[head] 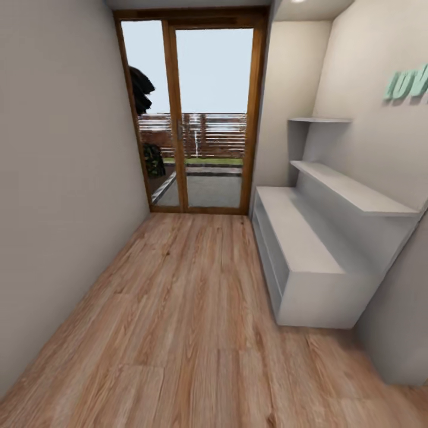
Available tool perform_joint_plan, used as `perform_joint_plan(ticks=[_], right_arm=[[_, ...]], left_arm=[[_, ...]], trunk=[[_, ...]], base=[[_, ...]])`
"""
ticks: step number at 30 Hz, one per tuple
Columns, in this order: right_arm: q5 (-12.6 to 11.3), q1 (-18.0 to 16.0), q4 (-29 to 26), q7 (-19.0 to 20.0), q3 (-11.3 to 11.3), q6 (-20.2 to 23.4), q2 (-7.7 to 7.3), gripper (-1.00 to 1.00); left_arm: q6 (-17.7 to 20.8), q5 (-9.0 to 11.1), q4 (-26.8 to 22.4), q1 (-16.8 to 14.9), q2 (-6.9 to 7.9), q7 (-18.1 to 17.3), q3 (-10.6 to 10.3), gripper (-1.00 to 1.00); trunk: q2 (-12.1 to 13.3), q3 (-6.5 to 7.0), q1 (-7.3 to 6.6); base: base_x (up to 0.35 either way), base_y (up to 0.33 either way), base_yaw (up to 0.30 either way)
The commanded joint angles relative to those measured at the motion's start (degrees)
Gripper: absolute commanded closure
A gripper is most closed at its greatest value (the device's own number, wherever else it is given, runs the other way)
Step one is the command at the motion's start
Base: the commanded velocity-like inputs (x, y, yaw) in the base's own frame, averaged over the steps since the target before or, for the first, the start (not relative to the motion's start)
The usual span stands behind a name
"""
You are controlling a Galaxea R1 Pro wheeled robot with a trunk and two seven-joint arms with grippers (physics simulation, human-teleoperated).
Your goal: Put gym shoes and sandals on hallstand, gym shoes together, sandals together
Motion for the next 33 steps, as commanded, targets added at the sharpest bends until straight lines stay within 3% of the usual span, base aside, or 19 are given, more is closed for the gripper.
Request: perform_joint_plan(ticks=[1,14,33], right_arm=[[0.02,-0.02,0.01,-0.01,-0.09,-0.18,0.01,-1.00],[0.02,-0.02,0.01,-0.04,-0.17,-0.18,0.01,-1.00],[0.02,-0.02,0.01,-0.02,-0.22,-0.18,0.01,-1.00]], left_arm=[[-0.19,0.25,0.07,-0.06,0.00,0.01,-0.02,-1.00],[-0.19,0.25,0.06,-0.01,-0.08,0.01,-0.04,-1.00],[-0.19,0.25,0.11,-0.05,-0.08,0.01,-0.04,-1.00]], trunk=[[-0.02,-0.05,0.03],[-0.02,-0.05,0.03],[-0.02,-0.05,0.03]], base=[[0.338,0.099,0.273],[0.339,0.100,0.237],[0.339,0.004,-0.004]])
